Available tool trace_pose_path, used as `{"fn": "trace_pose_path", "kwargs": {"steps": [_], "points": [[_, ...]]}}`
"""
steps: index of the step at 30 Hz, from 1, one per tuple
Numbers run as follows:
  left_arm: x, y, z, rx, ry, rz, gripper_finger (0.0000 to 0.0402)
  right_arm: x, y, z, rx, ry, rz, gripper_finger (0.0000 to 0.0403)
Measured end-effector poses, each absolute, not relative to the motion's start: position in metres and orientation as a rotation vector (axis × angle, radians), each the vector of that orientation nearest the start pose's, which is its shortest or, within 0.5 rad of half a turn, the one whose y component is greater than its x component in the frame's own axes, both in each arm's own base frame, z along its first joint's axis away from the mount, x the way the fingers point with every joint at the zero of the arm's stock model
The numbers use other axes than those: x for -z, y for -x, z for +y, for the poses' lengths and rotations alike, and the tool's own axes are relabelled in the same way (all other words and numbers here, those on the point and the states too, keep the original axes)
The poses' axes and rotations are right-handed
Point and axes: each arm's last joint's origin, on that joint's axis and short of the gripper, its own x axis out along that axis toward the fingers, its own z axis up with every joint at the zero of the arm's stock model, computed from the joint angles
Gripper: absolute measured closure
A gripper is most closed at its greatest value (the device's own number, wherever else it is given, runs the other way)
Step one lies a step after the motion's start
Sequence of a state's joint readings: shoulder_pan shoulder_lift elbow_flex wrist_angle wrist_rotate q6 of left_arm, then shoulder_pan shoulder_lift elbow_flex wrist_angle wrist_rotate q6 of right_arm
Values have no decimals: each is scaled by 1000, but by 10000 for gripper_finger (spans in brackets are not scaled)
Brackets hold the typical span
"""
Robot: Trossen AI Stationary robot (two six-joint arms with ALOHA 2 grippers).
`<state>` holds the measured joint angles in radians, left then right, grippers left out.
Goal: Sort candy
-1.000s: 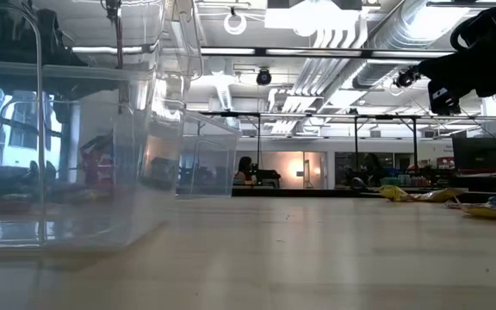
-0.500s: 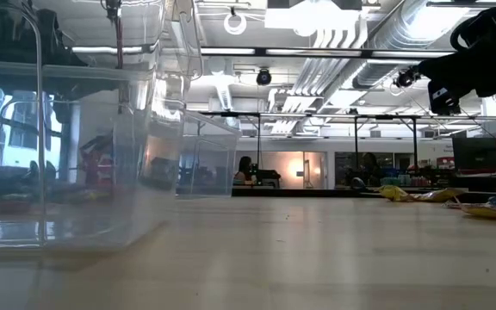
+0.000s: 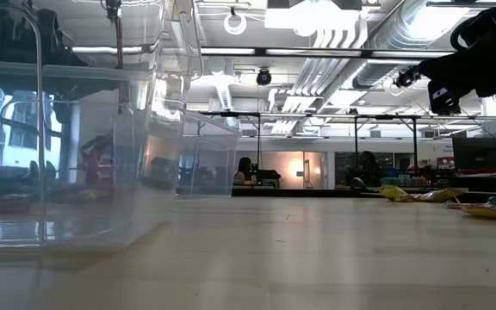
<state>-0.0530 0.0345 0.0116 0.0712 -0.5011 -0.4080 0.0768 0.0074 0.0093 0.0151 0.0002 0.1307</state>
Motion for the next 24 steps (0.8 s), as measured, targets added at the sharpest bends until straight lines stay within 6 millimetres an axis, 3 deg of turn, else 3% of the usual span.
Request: {"fn": "trace_pose_path", "kwargs": {"steps": [14,18,24], "points": [[-172,-96,9,-432,414,-138,402,-173,-97,5,-1,-106,-70,402],[-172,-96,9,-432,414,-138,401,-197,-92,3,31,-300,-338,402],[-172,-96,9,-432,414,-138,402,-236,-66,-5,98,-548,-854,402]]}}
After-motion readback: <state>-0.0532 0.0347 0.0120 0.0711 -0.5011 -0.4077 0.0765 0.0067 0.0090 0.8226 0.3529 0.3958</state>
